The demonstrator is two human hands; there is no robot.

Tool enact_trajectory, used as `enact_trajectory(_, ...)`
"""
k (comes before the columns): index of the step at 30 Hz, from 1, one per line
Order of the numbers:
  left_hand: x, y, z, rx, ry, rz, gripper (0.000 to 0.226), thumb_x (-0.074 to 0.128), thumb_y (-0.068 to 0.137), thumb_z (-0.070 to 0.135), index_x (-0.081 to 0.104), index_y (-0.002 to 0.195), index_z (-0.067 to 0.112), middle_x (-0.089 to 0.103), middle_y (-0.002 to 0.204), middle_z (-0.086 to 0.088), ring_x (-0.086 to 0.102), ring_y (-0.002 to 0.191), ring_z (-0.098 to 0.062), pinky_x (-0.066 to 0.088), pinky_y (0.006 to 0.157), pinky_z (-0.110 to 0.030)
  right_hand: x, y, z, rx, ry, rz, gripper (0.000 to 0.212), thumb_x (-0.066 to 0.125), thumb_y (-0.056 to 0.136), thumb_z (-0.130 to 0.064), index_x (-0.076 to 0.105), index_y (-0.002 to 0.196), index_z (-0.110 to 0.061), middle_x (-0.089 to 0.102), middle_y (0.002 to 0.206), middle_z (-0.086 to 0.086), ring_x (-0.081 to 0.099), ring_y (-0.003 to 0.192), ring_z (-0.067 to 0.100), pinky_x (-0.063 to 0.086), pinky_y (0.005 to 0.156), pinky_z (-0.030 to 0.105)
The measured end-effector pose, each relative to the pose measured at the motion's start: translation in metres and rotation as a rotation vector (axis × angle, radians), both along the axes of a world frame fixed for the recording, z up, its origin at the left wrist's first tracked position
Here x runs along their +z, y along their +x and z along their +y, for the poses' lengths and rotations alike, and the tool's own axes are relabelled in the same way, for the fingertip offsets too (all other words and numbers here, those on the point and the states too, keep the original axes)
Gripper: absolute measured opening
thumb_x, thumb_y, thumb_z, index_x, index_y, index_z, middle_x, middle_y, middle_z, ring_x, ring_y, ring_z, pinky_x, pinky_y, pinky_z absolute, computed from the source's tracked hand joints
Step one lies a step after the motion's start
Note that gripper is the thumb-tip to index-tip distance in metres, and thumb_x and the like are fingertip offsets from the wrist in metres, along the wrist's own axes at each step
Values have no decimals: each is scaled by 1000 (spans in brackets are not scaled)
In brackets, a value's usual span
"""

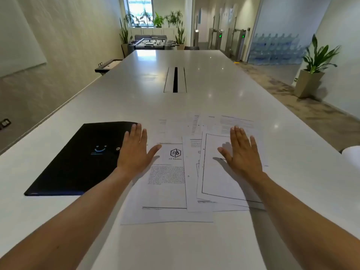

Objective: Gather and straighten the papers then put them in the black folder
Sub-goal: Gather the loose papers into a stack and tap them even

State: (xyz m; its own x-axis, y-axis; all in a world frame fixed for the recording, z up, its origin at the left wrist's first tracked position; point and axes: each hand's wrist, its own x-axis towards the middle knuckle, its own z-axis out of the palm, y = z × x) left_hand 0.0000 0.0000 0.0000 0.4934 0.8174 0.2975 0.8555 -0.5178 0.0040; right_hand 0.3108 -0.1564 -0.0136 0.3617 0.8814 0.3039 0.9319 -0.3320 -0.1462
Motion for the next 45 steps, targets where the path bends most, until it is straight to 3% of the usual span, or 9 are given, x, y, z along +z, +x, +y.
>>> enact_trajectory(5, -16, 0, -15, 65, -152, -43, 95, 15, 86, 75, 15, 150, 5, 14, 158, -17, 10, 147, -29, 18, 117, -41, -18, 2, -9, 14, -111, 84, 91, -3, 82, -75, -13, 151, -17, -16, 161, -2, -13, 148, 12, -5, 121, 42)
enact_trajectory(11, -13, 14, -21, 218, -230, -25, 101, 39, 81, 76, 14, 151, 7, 25, 153, -23, 28, 138, -38, 31, 109, -46, -18, 0, -9, 17, -130, 154, 98, -4, 79, -76, 2, 154, -13, 0, 163, 3, 1, 149, 17, 4, 121, 44)
enact_trajectory(20, 0, 24, -9, 358, -468, -252, 113, 74, 67, 62, 16, 149, 9, 31, 146, -21, 25, 135, -39, 38, 103, -49, -22, 3, -4, 17, -186, 116, 73, 16, 95, -61, 27, 150, -13, 24, 159, 6, 17, 148, 20, 11, 120, 47)
enact_trajectory(24, 0, 22, -11, 386, -535, -518, 104, 84, 65, 41, 24, 147, 16, 30, 140, -14, 35, 129, -35, 44, 99, -47, -21, 3, -4, 13, -191, 109, 69, 19, 98, -57, 26, 150, -14, 23, 159, 5, 16, 148, 20, 10, 120, 46)
enact_trajectory(27, -2, 21, -13, 323, -614, -765, 100, 84, 70, 17, 22, 148, 21, 31, 141, -11, 45, 122, -31, 49, 91, -39, -21, 2, -4, 15, -196, 106, 68, 18, 98, -57, 26, 151, -14, 23, 159, 5, 16, 148, 20, 10, 120, 46)
enact_trajectory(30, -6, 19, -12, 236, -723, -934, 103, 82, 72, 11, 16, 150, 25, 38, 144, -8, 44, 128, -30, 49, 97, -46, -20, 1, -4, 12, -205, 111, 70, 18, 97, -58, 25, 151, -14, 21, 160, 5, 14, 148, 20, 9, 120, 46)
enact_trajectory(36, -9, 17, -16, 166, -728, -940, 94, 76, 79, 20, 14, 150, 25, 30, 153, -6, 35, 136, -30, 40, 105, -51, -16, -16, 4, 61, -220, 146, 72, 18, 96, -60, 23, 151, -13, 19, 160, 5, 12, 149, 19, 6, 121, 45)
enact_trajectory(40, -11, 14, -24, 109, -718, -992, 88, 69, 83, 39, 13, 150, 29, 25, 156, -3, 31, 139, -28, 37, 107, -53, -14, -42, 15, 113, -222, 148, 72, 18, 97, -60, 22, 152, -13, 18, 161, 5, 11, 149, 18, 5, 121, 45)
enact_trajectory(45, -7, 17, -30, 109, -706, -1015, 89, 65, 83, 48, 10, 151, 29, 17, 159, -5, 24, 142, -29, 30, 110, -48, -15, -75, 27, 159, -201, 172, 72, 19, 97, -60, 22, 152, -14, 18, 161, 4, 10, 149, 18, 4, 121, 45)
